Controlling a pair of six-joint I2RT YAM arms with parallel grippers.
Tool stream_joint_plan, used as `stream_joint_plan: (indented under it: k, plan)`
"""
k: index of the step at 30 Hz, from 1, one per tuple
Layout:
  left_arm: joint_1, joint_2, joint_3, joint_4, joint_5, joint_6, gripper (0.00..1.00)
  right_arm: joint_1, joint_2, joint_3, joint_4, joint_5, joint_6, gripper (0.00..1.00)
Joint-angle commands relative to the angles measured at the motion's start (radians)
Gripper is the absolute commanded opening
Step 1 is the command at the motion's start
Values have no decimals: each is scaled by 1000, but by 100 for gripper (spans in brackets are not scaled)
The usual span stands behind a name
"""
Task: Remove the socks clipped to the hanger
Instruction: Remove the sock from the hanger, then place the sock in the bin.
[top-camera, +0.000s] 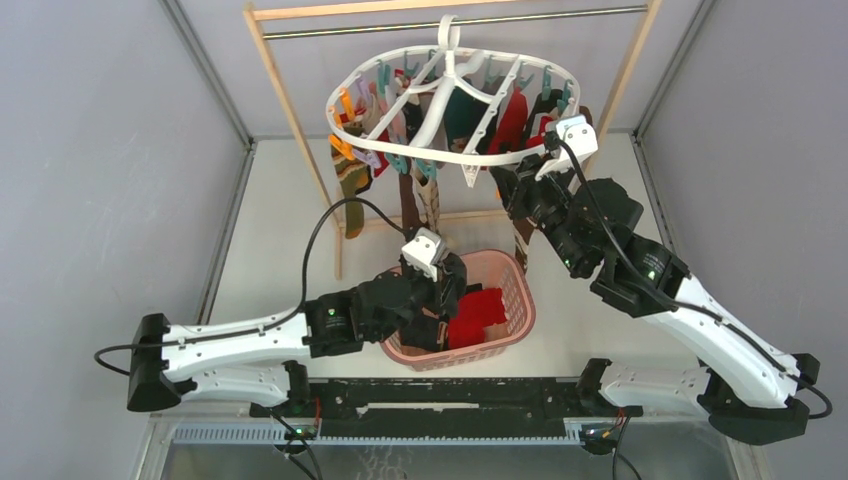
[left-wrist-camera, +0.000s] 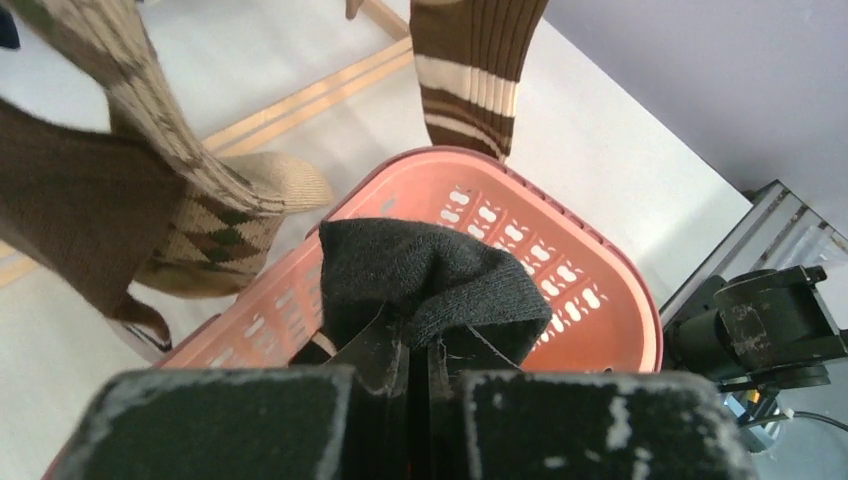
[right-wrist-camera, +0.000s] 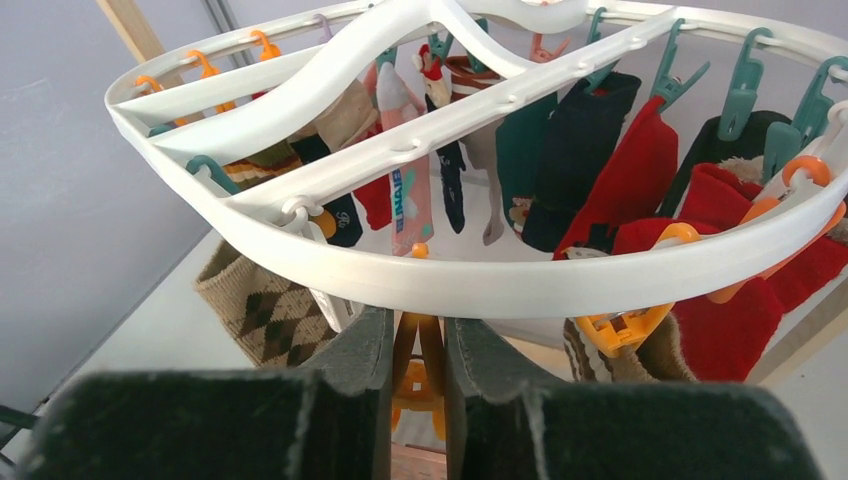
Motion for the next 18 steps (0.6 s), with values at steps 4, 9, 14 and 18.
stream_joint_plan:
  k: [4, 9, 14, 18]
  plan:
    - [6, 60, -31, -128, 7, -100, 18, -2, -39, -24, 21, -42, 20, 4]
    - [5, 80, -92, -121, -22, -134, 30, -2, -55, -35, 18, -65, 32, 4]
    - [5, 85, -121, -111, -50, -149, 64, -4, -57, -47, 22, -82, 45, 5]
    - [5, 76, -126, -110, -58, -156, 83, -5, -47, -47, 20, -94, 51, 6]
